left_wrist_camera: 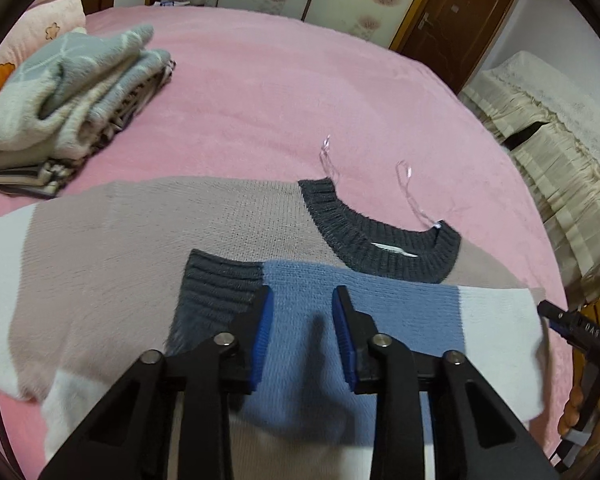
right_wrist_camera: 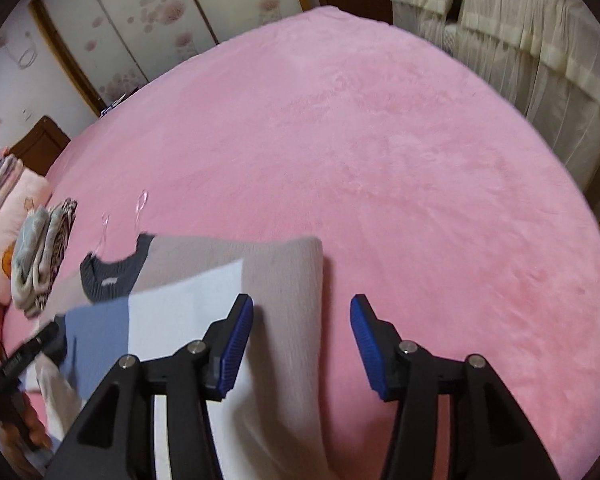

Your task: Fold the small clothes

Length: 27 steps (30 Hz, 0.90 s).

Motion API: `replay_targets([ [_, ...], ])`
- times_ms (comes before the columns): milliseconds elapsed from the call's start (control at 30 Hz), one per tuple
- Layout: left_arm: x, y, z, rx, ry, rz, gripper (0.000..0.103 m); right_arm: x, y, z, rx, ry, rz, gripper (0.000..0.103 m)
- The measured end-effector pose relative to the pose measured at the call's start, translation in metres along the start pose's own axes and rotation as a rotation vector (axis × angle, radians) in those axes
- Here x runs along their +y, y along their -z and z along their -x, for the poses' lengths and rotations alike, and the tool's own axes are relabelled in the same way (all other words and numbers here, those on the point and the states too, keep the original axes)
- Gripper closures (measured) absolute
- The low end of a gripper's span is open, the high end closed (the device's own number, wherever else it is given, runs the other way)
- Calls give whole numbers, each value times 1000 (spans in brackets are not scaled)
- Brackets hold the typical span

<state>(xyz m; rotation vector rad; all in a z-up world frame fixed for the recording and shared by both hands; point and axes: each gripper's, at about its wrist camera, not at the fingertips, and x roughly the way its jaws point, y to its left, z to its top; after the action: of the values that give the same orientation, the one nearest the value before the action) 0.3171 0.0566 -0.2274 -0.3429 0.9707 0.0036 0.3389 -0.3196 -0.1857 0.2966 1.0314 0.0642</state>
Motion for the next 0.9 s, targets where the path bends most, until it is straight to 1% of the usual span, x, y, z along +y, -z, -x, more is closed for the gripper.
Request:
replay_targets([
  [33,0,0,-7,13,-8,-1,82,-1,-3,-6,7,0,-4,52],
  [67,1,-1,-12,22,-16,-3,85,-2,-4,-11,19,-8,-5,56],
  [100,1,-1,-16,30,-29,-9,87,-2,-5,-16,30,-24,1,81],
  [133,1,-2,-20,35,-38,-18,87,-2,-6,-19,39,-23,14,92],
  [200,0,-2,-25,36,-53,-31,89,-2,-4,-20,24,15,30,92],
  [267,-1,-1,-30,46,-76,-47,92,-5,-2,-21,9,33,27,92],
  [400,-1,1,-36,53,-94,-66,92,-13,7,-34,6,53,0,93],
  [467,-2,1,-36,51,-97,-78,92,-10,10,-35,-4,73,11,92],
  [533,-2,0,-34,51,-98,-90,92,-6,11,-32,-9,95,28,88],
  [600,-5,0,-28,53,-93,-101,90,-2,10,-23,-5,122,34,72],
  [633,-5,-1,-24,54,-90,-108,89,-1,10,-14,-9,136,31,69],
  [667,-7,0,-19,53,-94,-117,80,-1,10,-6,-18,137,30,69],
  [700,-9,1,-12,46,-105,-127,65,0,12,4,-33,131,31,69],
  [733,-10,2,-2,29,-120,-133,57,2,15,18,-53,124,34,69],
  [767,-12,5,10,1,-128,-138,45,4,20,30,-68,117,39,69],
  [800,-12,7,22,-25,-130,-141,39,5,24,40,-79,112,43,69],
  [900,-15,16,56,-63,-112,-143,33,13,41,72,-117,92,68,69],
])
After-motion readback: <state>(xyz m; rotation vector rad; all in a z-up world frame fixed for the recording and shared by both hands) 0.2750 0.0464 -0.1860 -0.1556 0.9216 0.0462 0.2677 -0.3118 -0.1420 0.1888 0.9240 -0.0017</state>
